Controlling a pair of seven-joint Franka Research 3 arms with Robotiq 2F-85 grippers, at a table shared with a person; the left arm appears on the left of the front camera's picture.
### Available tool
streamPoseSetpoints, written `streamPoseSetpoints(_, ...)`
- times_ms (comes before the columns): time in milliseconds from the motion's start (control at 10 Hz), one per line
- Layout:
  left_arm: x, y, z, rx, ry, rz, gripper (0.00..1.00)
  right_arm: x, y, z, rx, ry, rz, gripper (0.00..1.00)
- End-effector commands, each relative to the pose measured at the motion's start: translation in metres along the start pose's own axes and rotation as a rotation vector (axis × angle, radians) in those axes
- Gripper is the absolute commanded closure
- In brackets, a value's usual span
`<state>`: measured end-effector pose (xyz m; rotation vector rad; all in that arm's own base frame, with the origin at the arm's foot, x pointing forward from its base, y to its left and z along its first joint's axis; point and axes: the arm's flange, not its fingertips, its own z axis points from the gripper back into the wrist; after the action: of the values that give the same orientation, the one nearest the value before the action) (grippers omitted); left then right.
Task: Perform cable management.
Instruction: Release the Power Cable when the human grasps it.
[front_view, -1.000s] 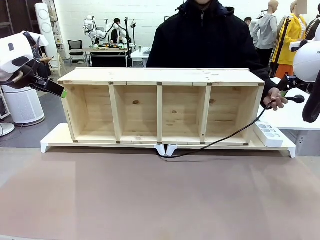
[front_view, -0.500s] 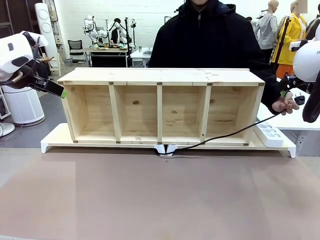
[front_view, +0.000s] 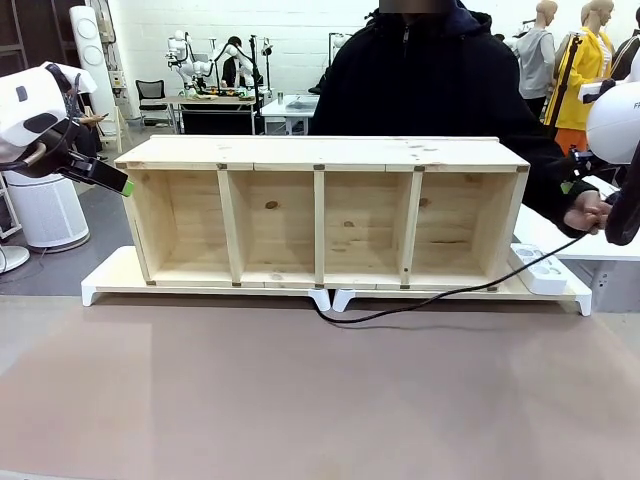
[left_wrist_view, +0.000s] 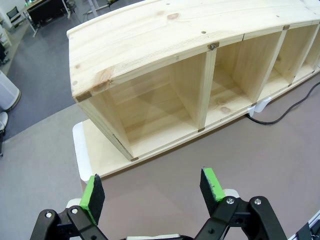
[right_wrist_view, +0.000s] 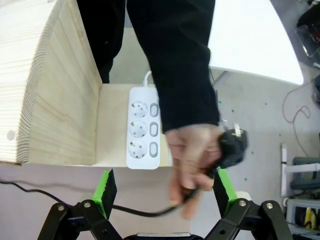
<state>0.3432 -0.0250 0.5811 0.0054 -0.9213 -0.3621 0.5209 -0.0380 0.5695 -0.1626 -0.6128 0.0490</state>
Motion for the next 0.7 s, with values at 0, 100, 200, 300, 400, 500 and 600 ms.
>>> streamPoseSetpoints(0,-0.0001,0.0008,-0.0005,0.001,-0.007,0.001,0.00,-0.0009,-0.0005,-0.0008,0.000,0.008,-0.002,0.00)
streamPoseSetpoints(100,-0.0001,0.0008,-0.0005,0.001,-0.007,0.001,0.00,-0.0009,-0.0005,-0.0008,0.000,0.008,-0.002,0.00)
streamPoseSetpoints(200,-0.0001,0.0008,-0.0005,0.001,-0.007,0.001,0.00,-0.0009,-0.0005,-0.0008,0.000,0.008,-0.002,0.00)
streamPoseSetpoints(300,-0.0001,0.0008,-0.0005,0.001,-0.007,0.001,0.00,-0.0009,-0.0005,-0.0008,0.000,0.008,-0.002,0.00)
streamPoseSetpoints(400,-0.0001,0.0008,-0.0005,0.001,-0.007,0.001,0.00,-0.0009,-0.0005,-0.0008,0.000,0.008,-0.002,0.00)
streamPoseSetpoints(500,-0.0001,0.0008,-0.0005,0.001,-0.007,0.001,0.00,-0.0009,-0.0005,-0.0008,0.000,0.008,-0.002,0.00)
streamPoseSetpoints(600,-0.0001,0.0008,-0.0005,0.001,-0.007,0.001,0.00,-0.0009,-0.0005,-0.0008,0.000,0.008,-0.002,0.00)
